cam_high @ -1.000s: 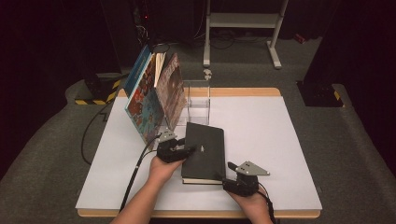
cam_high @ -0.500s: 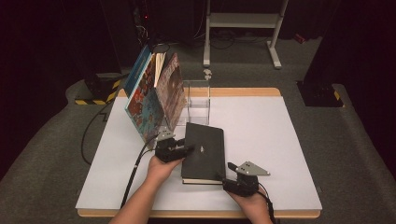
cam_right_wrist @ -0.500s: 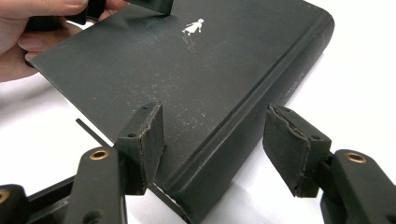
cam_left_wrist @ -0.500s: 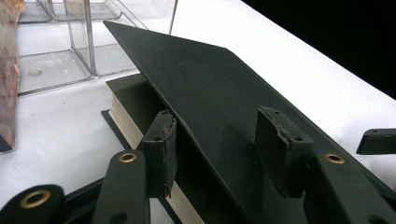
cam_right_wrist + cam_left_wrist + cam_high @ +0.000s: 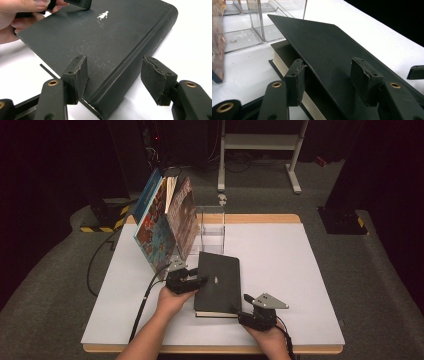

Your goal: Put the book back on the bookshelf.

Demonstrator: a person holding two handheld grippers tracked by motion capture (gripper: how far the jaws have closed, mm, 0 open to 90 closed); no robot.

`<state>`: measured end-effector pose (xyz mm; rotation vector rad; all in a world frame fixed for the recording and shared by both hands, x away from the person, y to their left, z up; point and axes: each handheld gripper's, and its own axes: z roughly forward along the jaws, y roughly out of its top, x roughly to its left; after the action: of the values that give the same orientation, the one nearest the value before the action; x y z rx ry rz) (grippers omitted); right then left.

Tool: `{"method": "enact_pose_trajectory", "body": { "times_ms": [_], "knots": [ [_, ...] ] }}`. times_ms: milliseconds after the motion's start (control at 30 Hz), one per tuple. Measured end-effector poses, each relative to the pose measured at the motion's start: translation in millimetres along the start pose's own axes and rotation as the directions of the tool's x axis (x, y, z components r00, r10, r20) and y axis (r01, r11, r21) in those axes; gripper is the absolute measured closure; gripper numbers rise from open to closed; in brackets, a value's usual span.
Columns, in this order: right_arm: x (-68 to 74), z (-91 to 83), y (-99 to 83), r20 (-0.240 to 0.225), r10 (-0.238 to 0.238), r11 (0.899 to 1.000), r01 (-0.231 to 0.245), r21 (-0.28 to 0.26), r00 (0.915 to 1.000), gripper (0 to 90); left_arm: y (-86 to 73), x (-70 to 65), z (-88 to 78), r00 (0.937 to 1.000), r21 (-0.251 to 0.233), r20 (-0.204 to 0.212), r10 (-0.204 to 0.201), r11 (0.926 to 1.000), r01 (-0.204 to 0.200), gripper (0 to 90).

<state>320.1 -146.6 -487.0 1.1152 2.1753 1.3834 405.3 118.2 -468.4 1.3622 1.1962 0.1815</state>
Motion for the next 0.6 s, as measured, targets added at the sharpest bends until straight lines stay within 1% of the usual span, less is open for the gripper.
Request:
{"method": "enact_pose_trajectory", "body": {
  "times_ms": [33,67,100,133,233,267,333,367,400,467,533,567,600],
  "knots": [
    [0.0,0.0,0.0,0.0,0.0,1.0,0.0,0.001,1.0,37.9,0.3,1.2,-0.7,1.0,0.006,0.004,0.0,1.0,0.0,47.0],
    [-0.2,0.1,0.2,-0.001,0.002,1.0,-0.002,0.003,1.0,37.9,0.8,1.6,-0.8,0.9999,0.003,0.006,-0.013,0.9999,0.013,48.3],
    [-0.2,0.1,0.2,-0.001,0.002,1.0,-0.002,0.003,1.0,37.9,0.8,1.6,-0.8,0.9999,0.003,0.006,-0.013,0.9999,0.013,49.2],
    [-1.2,0.8,1.0,-0.007,0.014,1.0,-0.014,0.009,0.9999,36.9,0.9,0.9,-1.0,1.0,0.004,0.004,-0.003,1.0,0.003,49.3],
    [-3.5,3.8,4.2,-0.026,0.045,0.999,-0.044,0.022,0.9986,35.6,1.0,-0.8,-1.5,1.0,-0.002,0.0,0.008,1.0,-0.008,49.8],
    [-4.6,5.2,6.3,-0.024,0.047,0.999,-0.046,0.02,0.9986,35.7,0.6,-0.5,-1.5,0.9999,0.001,-0.003,0.01,0.9999,-0.01,50.0],
    [-7.9,8.8,12.4,-0.012,0.049,0.999,-0.049,0.018,0.9987,35.7,-0.2,1.4,-1.0,1.0,0.011,-0.008,-0.001,0.9999,0.001,50.0],
    [-10.1,10.6,15.0,-0.011,0.059,0.998,-0.059,0.019,0.9982,35.6,-1.3,2.8,-0.7,0.9999,0.015,-0.013,-0.007,0.9999,0.007,50.0],
    [-14.7,15.0,20.1,-0.005,0.08,0.996,-0.08,0.025,0.9968,35.3,-1.6,3.1,-0.8,0.9999,0.014,-0.012,-0.008,0.9999,0.008,49.9],
    [-19.7,20.1,25.1,-0.002,0.094,0.995,-0.093,0.022,0.9956,35.4,-1.8,2.8,-1.0,0.9999,0.008,-0.009,-0.007,0.9999,0.007,49.8],
    [-25.9,28.5,29.9,0.009,0.11,0.993,-0.11,0.038,0.9939,34.3,-2.2,2.1,-1.1,0.9999,0.005,-0.013,-0.008,1.0,0.008,49.8],
    [-28.1,32.3,31.6,0.012,0.123,0.991,-0.123,0.045,0.9924,34.1,-2.5,1.5,-1.1,0.9999,0.001,-0.016,-0.003,1.0,0.003,49.7],
    [-29.8,35.7,32.8,0.016,0.124,0.991,-0.125,0.048,0.9921,33.9,-2.9,1.0,-1.7,0.9998,0.0,-0.019,0.012,0.9999,-0.012,49.8]
  ]
}}
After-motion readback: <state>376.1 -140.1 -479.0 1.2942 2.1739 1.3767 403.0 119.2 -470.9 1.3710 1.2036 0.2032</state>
